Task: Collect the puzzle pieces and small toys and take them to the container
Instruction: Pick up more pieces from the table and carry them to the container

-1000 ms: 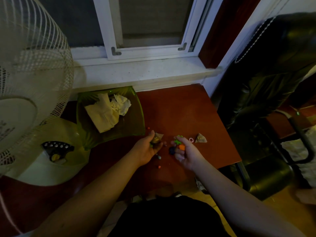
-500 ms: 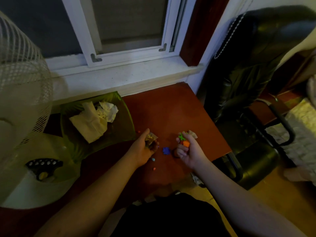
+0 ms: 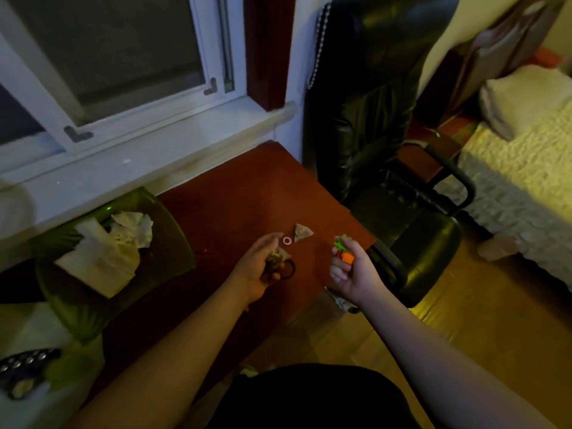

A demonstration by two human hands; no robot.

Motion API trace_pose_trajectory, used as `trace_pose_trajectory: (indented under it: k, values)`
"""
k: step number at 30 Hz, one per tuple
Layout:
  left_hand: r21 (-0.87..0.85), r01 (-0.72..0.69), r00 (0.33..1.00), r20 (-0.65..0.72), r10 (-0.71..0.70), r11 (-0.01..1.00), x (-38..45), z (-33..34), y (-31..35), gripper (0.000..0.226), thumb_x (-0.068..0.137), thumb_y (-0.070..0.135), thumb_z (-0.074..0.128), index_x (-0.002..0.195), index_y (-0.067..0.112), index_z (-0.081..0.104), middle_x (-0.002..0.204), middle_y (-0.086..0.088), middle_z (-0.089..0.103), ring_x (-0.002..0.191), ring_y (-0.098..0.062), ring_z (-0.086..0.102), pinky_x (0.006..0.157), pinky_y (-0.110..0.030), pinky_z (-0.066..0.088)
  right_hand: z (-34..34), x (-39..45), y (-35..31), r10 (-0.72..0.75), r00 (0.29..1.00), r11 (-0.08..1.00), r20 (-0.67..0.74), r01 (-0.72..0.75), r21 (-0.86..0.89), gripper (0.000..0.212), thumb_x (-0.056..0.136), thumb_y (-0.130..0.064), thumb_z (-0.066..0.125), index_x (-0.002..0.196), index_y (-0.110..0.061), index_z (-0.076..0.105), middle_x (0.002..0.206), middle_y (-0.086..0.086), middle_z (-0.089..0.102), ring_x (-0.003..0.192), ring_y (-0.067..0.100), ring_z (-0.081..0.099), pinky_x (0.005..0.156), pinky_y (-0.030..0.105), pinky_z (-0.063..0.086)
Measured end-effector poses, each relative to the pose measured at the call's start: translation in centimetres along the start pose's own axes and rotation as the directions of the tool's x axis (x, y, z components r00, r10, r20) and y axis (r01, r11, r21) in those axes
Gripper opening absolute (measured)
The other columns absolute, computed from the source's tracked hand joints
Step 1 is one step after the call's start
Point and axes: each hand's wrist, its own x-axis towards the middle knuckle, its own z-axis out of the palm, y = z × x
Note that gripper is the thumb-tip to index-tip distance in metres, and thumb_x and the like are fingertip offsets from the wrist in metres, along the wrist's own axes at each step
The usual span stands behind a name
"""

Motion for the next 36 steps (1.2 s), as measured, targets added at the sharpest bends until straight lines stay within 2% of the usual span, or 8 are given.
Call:
trace_pose_trajectory:
  k: [2, 5, 9, 12, 18, 25, 30, 36]
  values:
    - [0.023, -0.006, 0.999, 0.05, 0.005, 1.0, 0.0, 1.6, -0.1, 0.021, 0.097, 0.03, 0.051, 0.112, 0.026, 0.066, 0.09, -0.003, 0.059, 0.063, -0.013, 0.055, 0.041, -0.02, 0.034, -1.4, -0.4, -0.9, -0.023, 1.0, 0.999, -0.008, 0.023, 0.023, 0.016, 0.088, -0.023, 0.057, 0.098, -0.011, 0.051, 0.072, 0.002, 0.051, 0.038, 0.003, 0.031, 0.037, 0.016, 0.019]
    - [0.061, 0.005, 0.995, 0.096, -0.011, 0.998, 0.1, 4.5, -0.6, 0.024, 0.1, 0.032, 0.045, 0.106, 0.021, 0.065, 0.084, -0.005, 0.056, 0.061, -0.012, 0.052, 0.041, -0.02, 0.033, -3.8, -1.2, -2.5, -0.043, 0.999, 0.997, -0.02, 0.044, 0.057, 0.021, 0.084, -0.025, 0.061, 0.098, -0.012, 0.053, 0.072, 0.001, 0.051, 0.038, 0.003, 0.032, 0.035, 0.015, 0.021]
    - [0.126, 0.038, 0.986, 0.154, -0.058, 0.991, 0.3, 9.2, -2.2, 0.03, 0.1, 0.037, 0.043, 0.094, 0.016, 0.063, 0.076, -0.005, 0.052, 0.062, -0.012, 0.051, 0.042, -0.018, 0.034, -7.1, -3.1, -5.2, -0.079, 0.995, 0.995, -0.057, 0.083, 0.063, 0.01, 0.092, -0.024, 0.054, 0.094, -0.015, 0.054, 0.073, 0.0, 0.049, 0.035, 0.003, 0.029, 0.032, 0.015, 0.02]
    - [0.049, 0.095, 0.974, 0.202, -0.103, 0.994, 0.1, 13.2, -3.6, 0.029, 0.1, 0.036, 0.042, 0.099, 0.013, 0.06, 0.076, -0.004, 0.05, 0.064, -0.011, 0.049, 0.041, -0.017, 0.033, -10.5, -4.4, -7.6, -0.094, 0.992, 0.982, -0.089, 0.107, 0.158, 0.01, 0.093, -0.023, 0.053, 0.098, -0.014, 0.053, 0.07, 0.001, 0.052, 0.035, 0.003, 0.029, 0.034, 0.015, 0.017]
    - [-0.059, 0.118, 0.962, 0.252, -0.1, 0.991, -0.6, 21.4, -7.0, 0.024, 0.099, 0.03, 0.043, 0.107, 0.013, 0.058, 0.09, -0.005, 0.05, 0.071, -0.013, 0.05, 0.048, -0.017, 0.037, -17.9, -7.9, -12.9, -0.157, 0.982, 0.957, -0.105, 0.177, 0.23, 0.009, 0.094, -0.022, 0.052, 0.098, -0.013, 0.053, 0.068, 0.001, 0.055, 0.035, 0.002, 0.032, 0.033, 0.014, 0.018]
    - [-0.149, 0.225, 0.928, 0.333, -0.165, 0.963, -0.7, 29.4, -10.4, 0.037, 0.099, 0.035, 0.044, 0.116, 0.01, 0.065, 0.115, -0.014, 0.055, 0.09, -0.02, 0.059, 0.064, -0.024, 0.054, -25.9, -11.1, -17.7, -0.225, 0.965, 0.916, -0.136, 0.258, 0.308, 0.019, 0.087, -0.022, 0.059, 0.102, -0.014, 0.05, 0.07, 0.001, 0.053, 0.035, 0.002, 0.033, 0.031, 0.014, 0.021]
    - [-0.103, 0.275, 0.886, 0.412, -0.211, 0.956, -1.0, 34.2, -11.4, 0.04, 0.101, 0.034, 0.041, 0.124, 0.009, 0.062, 0.125, -0.017, 0.051, 0.098, -0.022, 0.058, 0.075, -0.028, 0.057, -29.1, -13.7, -20.3, -0.287, 0.931, 0.89, -0.225, 0.346, 0.298, 0.01, 0.094, -0.021, 0.05, 0.095, -0.012, 0.051, 0.069, 0.002, 0.051, 0.033, 0.002, 0.031, 0.032, 0.014, 0.019]
    - [0.066, 0.31, 0.828, 0.471, -0.304, 0.948, 1.7, 39.2, -12.9, 0.029, 0.099, 0.024, 0.048, 0.12, 0.01, 0.063, 0.123, -0.017, 0.049, 0.083, -0.017, 0.061, 0.069, -0.024, 0.056, -32.5, -14.9, -23.4, -0.334, 0.89, 0.826, -0.31, 0.435, 0.357, 0.01, 0.095, -0.022, 0.049, 0.092, -0.012, 0.051, 0.071, 0.002, 0.05, 0.033, 0.002, 0.031, 0.03, 0.013, 0.02]
